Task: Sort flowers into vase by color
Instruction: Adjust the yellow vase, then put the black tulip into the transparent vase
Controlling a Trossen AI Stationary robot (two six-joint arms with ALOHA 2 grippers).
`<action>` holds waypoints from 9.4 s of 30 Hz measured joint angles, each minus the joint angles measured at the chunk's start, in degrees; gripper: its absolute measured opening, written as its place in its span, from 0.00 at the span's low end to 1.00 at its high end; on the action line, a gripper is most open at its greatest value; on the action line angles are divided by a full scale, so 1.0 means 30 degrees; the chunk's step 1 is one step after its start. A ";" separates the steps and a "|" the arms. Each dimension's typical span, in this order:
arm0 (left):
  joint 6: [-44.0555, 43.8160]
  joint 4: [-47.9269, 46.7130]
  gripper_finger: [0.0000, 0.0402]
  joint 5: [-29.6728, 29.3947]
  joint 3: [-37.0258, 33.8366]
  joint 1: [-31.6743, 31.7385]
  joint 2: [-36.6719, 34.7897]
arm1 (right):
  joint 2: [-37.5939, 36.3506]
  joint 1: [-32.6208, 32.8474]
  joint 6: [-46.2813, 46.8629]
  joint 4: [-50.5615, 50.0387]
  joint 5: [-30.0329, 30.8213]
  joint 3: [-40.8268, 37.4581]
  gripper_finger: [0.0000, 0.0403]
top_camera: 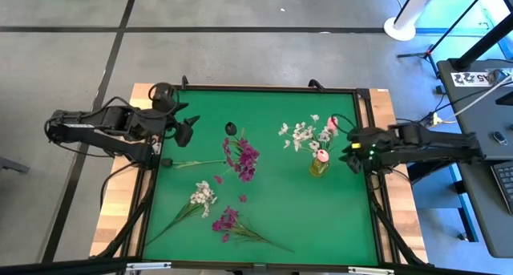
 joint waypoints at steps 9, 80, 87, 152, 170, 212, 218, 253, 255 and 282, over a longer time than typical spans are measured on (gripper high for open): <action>-0.0262 -0.0007 0.73 0.0087 0.0000 0.0000 0.0007 | -0.0035 0.0007 0.0883 0.1246 -0.1103 -0.1231 0.47; -0.1719 -0.0772 0.73 0.0460 -0.0022 -0.0022 0.0745 | -0.6253 1.6485 -0.6543 1.1580 1.7391 -0.3791 0.47; -0.1675 -0.0772 0.73 0.0256 -0.0022 -0.0022 0.1025 | -0.3621 1.7639 -0.0948 0.8631 1.8089 -0.3647 0.47; -0.1668 -0.0262 0.73 0.0057 -0.0022 -0.0022 0.1027 | 1.2679 1.5529 1.8177 0.7172 1.8326 -0.3745 0.47; -0.1668 -0.0276 0.73 0.0058 -0.0015 -0.0015 0.1027 | 1.3974 1.1801 1.2125 1.2324 1.7503 -0.3745 0.47; -0.5767 -0.3641 0.73 0.9238 -0.5250 -0.2670 0.3741 | 1.2080 1.4231 1.0140 0.7019 1.8113 0.1266 0.47; -0.5888 -0.1545 0.73 1.0442 -0.6613 -0.3167 0.4760 | 1.1507 1.6261 1.0298 0.7116 2.1319 0.1275 0.47; -0.6282 -0.1145 0.58 1.0519 -0.7774 -0.0889 1.0928 | 1.1472 1.6983 1.0155 0.7106 2.3549 0.1275 0.47; -0.6317 -0.0990 0.51 1.0586 -0.7788 -0.0889 1.0936 | 1.1475 1.6983 1.0155 0.7106 2.3550 0.1275 0.47; -0.8370 -0.7401 0.01 0.8102 -0.3124 -0.0867 1.0994 | 1.1482 1.6983 0.9287 0.7097 2.4897 0.1269 0.47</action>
